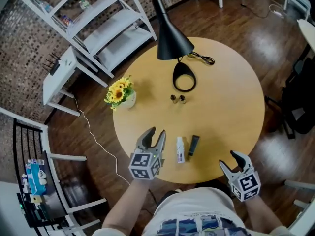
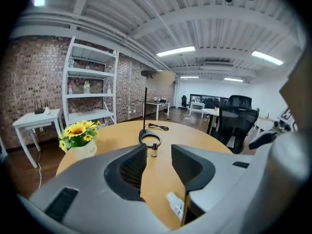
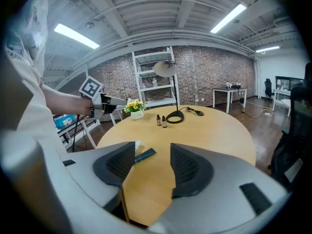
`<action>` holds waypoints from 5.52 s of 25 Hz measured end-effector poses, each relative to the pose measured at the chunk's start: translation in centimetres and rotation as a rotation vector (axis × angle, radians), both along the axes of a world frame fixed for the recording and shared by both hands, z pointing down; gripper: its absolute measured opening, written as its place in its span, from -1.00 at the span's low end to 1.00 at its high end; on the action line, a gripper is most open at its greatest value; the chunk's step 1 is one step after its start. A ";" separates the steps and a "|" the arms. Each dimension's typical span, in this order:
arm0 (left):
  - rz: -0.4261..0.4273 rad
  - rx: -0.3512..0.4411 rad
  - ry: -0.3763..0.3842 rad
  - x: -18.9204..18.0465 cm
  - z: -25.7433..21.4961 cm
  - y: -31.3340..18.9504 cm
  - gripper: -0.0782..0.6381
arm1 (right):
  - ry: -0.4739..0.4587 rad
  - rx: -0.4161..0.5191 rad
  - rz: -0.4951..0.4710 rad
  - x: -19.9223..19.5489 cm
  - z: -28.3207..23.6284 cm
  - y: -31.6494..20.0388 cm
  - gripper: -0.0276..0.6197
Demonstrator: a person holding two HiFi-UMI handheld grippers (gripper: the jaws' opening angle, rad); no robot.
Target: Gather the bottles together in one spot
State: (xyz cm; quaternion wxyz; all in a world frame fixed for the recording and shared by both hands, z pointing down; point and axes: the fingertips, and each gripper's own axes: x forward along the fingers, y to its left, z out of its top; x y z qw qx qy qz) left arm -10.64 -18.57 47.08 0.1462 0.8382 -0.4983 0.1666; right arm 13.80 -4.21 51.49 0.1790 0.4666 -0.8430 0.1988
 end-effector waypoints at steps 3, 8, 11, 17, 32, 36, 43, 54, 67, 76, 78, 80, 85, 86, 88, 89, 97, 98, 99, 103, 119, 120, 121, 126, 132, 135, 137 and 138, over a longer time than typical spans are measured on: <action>-0.026 -0.025 0.081 -4.5 -1.3 5.3 -0.35 | 0.018 -0.012 0.003 -2.6 -0.8 1.5 -0.14; -0.055 -0.061 0.077 -12.2 -1.3 14.0 -0.34 | 0.059 0.003 0.029 -7.2 -2.3 5.1 -0.14; -0.043 -0.077 0.090 -15.1 -1.0 18.3 -0.34 | 0.084 0.009 0.062 -9.3 -2.8 7.7 -0.14; 0.006 -0.116 0.159 -18.0 -0.6 25.2 -0.34 | 0.120 0.032 0.137 -12.5 -3.7 14.1 -0.14; 0.110 -0.166 0.106 -19.3 0.9 36.3 -0.34 | 0.161 0.020 0.215 -15.7 -4.2 26.5 -0.14; 0.130 -0.162 0.112 -18.5 1.0 37.2 -0.34 | 0.160 0.020 0.211 -15.9 -4.1 27.5 -0.14; 0.149 -0.162 0.133 -17.5 1.2 37.4 -0.31 | 0.161 0.001 0.187 -15.9 -3.0 27.0 -0.14; 0.076 -0.193 0.123 -16.2 2.2 32.2 -0.29 | 0.168 -0.044 0.092 -15.0 1.3 17.4 -0.14; -0.111 -0.239 0.108 -13.4 1.5 23.8 -0.29 | 0.851 0.237 -0.877 -15.1 11.4 1.2 -0.14; -0.285 -0.283 0.107 -13.1 1.6 22.5 -0.29 | 0.990 0.200 -1.533 -17.4 19.2 -1.6 -0.18; -0.300 -0.291 0.107 -12.7 1.6 22.6 -0.29 | 0.919 0.089 -1.563 -16.9 19.3 -1.8 -0.22; -0.306 -0.298 0.104 -12.5 1.6 22.5 -0.29 | 0.859 0.028 -1.537 -16.3 19.2 -2.3 -0.33; -0.243 -0.316 0.102 -10.6 2.1 20.6 -0.29 | 0.603 -0.025 -1.221 -15.0 16.6 -4.6 -0.44; -0.216 -0.319 0.110 -9.8 2.1 20.0 -0.29 | 0.508 -0.037 -1.120 -14.7 15.1 -5.3 -0.45; -0.152 -0.335 0.153 -7.8 2.3 18.5 -0.29 | 0.278 -0.064 -0.901 -14.1 11.6 -6.8 -0.50; -0.116 -0.349 0.188 -6.5 2.5 17.7 -0.29 | 0.160 -0.077 -0.796 -13.5 9.9 -7.5 -0.54; 0.317 -0.439 0.236 8.3 5.3 12.6 -0.29 | -0.694 -0.184 -0.169 -5.5 1.0 -11.0 -0.54; 0.365 -0.446 0.254 10.1 5.3 12.5 -0.27 | -0.796 -0.184 -0.120 -4.6 -0.3 -11.0 -0.54; 0.401 -0.453 0.289 11.8 5.2 12.3 -0.27 | -0.886 -0.182 -0.086 -3.8 -1.5 -10.8 -0.54; 0.451 -0.539 0.580 17.1 3.5 11.0 -0.12 | -1.120 -0.142 -0.020 -1.3 -5.3 -9.7 -0.54; 0.448 -0.769 1.211 21.0 -2.0 9.8 -0.50 | -1.303 0.061 -0.005 4.3 -9.3 -7.4 -0.54; 0.455 -0.737 1.174 20.7 -2.2 9.5 -0.52 | -1.258 0.076 -0.021 4.3 -9.2 -7.1 -0.54; 0.469 -0.696 1.116 20.4 -2.4 9.3 -0.53 | -1.201 0.089 -0.038 4.2 -9.1 -6.9 -0.54; 0.591 -0.492 0.727 20.2 -3.0 7.9 -0.64 | -0.977 0.123 -0.126 4.0 -7.8 -6.1 -0.47; 0.664 -0.435 0.601 21.2 -3.5 6.9 -0.67 | -0.914 0.147 -0.175 4.6 -7.1 -6.3 -0.45; 0.692 -0.367 0.497 22.0 -3.9 6.1 -0.67 | -0.859 0.145 -0.172 5.3 -6.4 -7.0 -0.37; 0.703 -0.309 0.408 22.3 -4.0 4.9 -0.67 | -0.805 0.142 -0.152 5.9 -5.6 -7.4 -0.25; 0.701 -0.276 0.355 22.2 -4.0 4.1 -0.67 | -0.766 0.141 -0.139 6.3 -5.1 -7.6 -0.24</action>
